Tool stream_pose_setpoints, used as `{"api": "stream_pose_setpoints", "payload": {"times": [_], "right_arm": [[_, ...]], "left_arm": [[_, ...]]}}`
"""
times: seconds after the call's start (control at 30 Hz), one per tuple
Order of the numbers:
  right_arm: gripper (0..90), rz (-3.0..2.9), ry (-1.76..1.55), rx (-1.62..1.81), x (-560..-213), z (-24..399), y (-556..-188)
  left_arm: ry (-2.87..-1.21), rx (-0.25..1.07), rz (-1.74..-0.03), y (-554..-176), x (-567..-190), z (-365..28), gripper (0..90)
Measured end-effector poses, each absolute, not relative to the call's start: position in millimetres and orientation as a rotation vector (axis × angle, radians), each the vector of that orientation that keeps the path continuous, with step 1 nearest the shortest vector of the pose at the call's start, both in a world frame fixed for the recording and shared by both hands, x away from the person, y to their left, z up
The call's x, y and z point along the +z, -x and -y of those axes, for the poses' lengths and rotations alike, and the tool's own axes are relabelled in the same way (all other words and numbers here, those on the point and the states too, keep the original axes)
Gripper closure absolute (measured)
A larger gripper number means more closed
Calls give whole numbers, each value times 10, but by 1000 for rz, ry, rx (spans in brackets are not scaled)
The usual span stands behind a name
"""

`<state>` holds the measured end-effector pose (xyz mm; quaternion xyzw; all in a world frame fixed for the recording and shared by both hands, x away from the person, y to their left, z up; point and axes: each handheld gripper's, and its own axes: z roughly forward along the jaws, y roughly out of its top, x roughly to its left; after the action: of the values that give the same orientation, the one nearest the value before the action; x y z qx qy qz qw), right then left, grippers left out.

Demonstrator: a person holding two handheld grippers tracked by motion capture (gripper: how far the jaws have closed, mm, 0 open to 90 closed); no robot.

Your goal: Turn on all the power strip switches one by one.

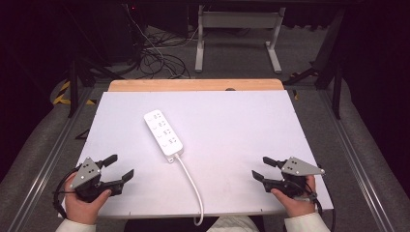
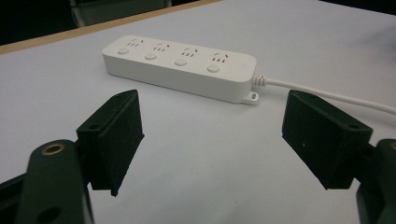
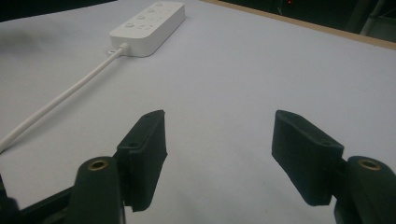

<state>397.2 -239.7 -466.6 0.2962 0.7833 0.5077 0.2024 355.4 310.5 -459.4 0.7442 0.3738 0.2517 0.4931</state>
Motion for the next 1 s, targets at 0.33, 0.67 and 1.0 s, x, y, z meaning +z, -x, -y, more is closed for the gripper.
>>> {"api": "stream_pose_setpoints", "payload": {"times": [0.33, 0.67, 1.0], "right_arm": [[368, -2186, -824, 1421, -4666, 2397, -3962], [414, -2196, -820, 1422, -4670, 2374, -3961], [412, -2207, -825, 1419, -4683, 2352, -3969]], "left_arm": [[-1827, 609, -876, -3536, -4515, -3048, 252], [-1843, 593, -852, -3538, -4410, -3052, 359], [-1891, 549, -812, -3635, -4191, -2960, 427]]}}
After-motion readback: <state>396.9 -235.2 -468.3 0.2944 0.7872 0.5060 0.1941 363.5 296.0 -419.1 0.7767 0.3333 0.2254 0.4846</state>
